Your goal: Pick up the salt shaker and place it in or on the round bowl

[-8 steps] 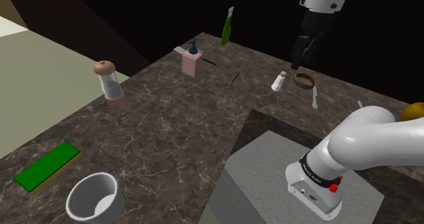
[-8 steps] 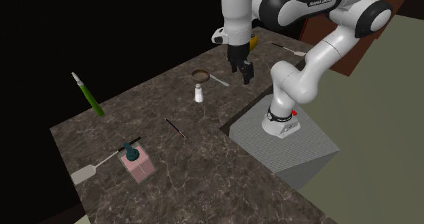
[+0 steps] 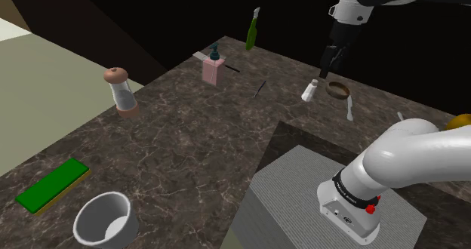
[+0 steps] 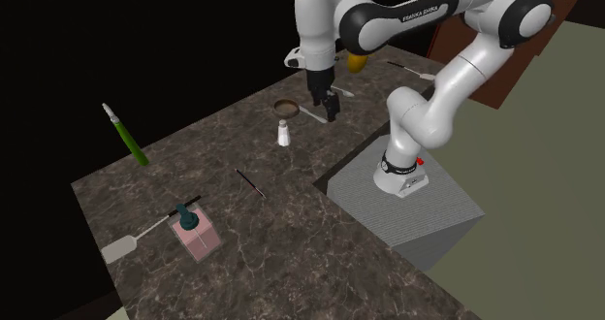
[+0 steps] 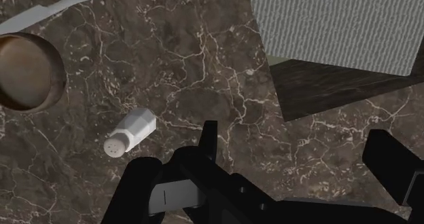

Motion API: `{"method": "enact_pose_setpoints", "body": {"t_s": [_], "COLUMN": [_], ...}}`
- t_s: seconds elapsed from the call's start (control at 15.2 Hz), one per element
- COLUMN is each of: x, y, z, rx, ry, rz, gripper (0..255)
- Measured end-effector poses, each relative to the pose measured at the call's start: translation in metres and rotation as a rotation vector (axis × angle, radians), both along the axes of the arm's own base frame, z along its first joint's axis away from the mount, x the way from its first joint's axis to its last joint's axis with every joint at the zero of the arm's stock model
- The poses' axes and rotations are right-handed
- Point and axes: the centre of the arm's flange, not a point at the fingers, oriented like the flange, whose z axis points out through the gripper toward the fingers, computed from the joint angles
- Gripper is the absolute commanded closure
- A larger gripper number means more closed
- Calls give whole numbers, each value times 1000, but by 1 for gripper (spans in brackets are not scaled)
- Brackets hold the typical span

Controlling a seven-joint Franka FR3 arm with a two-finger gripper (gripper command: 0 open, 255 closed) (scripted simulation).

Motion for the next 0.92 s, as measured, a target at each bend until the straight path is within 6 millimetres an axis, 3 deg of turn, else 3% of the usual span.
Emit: {"method": "enact_pose_setpoints", "body": {"t_s": [0.92], "x": [74], "y": [-143], "z": [-94], "rx": [13], "ry": [-47], "rz": [3], "gripper": [0]}}
